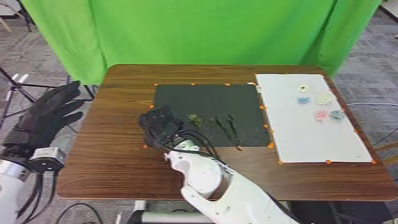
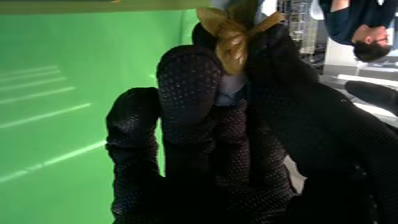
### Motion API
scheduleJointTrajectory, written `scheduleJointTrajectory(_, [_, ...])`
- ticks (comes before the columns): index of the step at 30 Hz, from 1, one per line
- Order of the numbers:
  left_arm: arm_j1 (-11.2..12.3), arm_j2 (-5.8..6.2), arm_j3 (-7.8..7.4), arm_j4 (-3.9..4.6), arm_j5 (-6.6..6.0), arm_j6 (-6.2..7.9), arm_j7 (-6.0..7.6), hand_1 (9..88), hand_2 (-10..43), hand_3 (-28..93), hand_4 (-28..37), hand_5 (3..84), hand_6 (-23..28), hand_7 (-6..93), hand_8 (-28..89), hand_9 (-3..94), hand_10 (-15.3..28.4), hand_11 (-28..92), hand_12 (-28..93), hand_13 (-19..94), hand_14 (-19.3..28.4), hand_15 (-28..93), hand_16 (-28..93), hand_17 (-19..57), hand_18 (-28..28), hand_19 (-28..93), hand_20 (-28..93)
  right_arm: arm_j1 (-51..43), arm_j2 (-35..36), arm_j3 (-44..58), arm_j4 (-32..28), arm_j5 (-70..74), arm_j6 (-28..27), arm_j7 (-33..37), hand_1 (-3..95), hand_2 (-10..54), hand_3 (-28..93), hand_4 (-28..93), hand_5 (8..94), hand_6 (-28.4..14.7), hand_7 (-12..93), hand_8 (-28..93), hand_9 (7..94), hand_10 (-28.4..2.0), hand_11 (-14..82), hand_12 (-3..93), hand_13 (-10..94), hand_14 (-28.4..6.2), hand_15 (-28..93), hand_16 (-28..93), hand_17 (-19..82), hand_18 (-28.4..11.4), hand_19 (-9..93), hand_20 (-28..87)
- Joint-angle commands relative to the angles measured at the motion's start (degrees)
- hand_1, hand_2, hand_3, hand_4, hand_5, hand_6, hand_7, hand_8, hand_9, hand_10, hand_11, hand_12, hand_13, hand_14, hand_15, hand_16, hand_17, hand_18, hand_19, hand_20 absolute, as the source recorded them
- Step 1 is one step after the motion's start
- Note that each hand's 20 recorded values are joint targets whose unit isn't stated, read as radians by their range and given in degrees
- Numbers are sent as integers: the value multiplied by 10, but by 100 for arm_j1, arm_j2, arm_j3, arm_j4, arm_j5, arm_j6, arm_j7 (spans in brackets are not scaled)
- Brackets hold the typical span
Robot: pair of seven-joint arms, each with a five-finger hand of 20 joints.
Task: Arrange flowers
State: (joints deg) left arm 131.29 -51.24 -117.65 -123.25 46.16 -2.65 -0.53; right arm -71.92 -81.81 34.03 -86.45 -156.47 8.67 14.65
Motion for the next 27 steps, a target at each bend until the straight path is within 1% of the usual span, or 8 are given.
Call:
scheduleJointTrajectory(1, [15,-21,20,3,-12,-73,-69,238,-58,696,-276,193,4,235,-118,174,84,97,224,124,119,182,68,-110,184,348,98,-15,-68,44,-44,-281,-223,55,540,-95,804,-283,664,24,504,9,831,-56,168,506,726,-24,556,436,312,-188,822,516])
scheduleJointTrajectory(8, [-17,-24,60,19,-16,-107,-93,239,-57,694,-275,193,4,233,-118,174,85,96,225,124,118,182,68,-111,184,348,98,-111,-95,186,-94,-336,-751,47,473,-95,767,-283,614,16,471,-34,772,-59,127,443,657,-40,553,387,254,-178,781,512])
scheduleJointTrajectory(13, [-32,-40,70,27,-13,-103,-93,238,-57,695,-274,193,4,232,-117,174,85,95,226,124,118,182,67,-110,183,348,98,-106,-98,215,-41,-453,-859,58,454,-95,777,-283,591,13,460,-45,695,-68,203,390,604,-51,589,362,224,-176,768,517])
scheduleJointTrajectory(15, [-19,-45,83,18,-7,-80,-88,239,-57,695,-275,193,4,232,-117,173,85,95,226,124,119,183,68,-110,183,348,98,-115,-102,226,-31,-517,-858,84,448,-95,781,-283,586,13,459,-42,676,-71,227,372,585,-55,608,348,214,-177,765,519])
scheduleJointTrajectory(20, [-15,-59,87,14,5,-98,-95,239,-57,695,-274,193,4,233,-117,174,85,95,226,124,118,183,67,-110,183,348,97,-75,-88,197,-40,-546,-941,269,425,-95,812,-283,566,14,426,-47,628,-78,278,320,547,-61,635,330,198,-179,762,524])
scheduleJointTrajectory(21, [22,-81,65,-4,13,-88,-83,239,-56,695,-274,193,4,233,-117,174,84,95,226,123,119,183,67,-110,183,348,97,-73,-87,197,-52,-541,-977,270,418,-95,826,-283,559,14,412,-55,615,-80,298,296,535,-65,647,317,193,-180,762,526])
scheduleJointTrajectory(23, [3,-79,60,1,31,-89,-91,239,-57,695,-273,193,4,233,-117,174,84,95,226,124,118,183,67,-111,183,348,97,-52,-75,193,-58,-581,-1020,304,411,-95,835,-283,557,14,403,-64,605,-83,309,283,527,-68,655,308,186,-181,762,529])
scheduleJointTrajectory(27, [15,-93,67,-5,72,-91,-88,240,-56,695,-274,193,4,234,-118,173,84,95,226,123,118,183,67,-111,183,348,97,-74,-70,233,-109,-521,-1178,320,393,-95,858,-283,549,15,383,-162,581,-86,318,242,509,-75,675,262,176,-181,761,534])
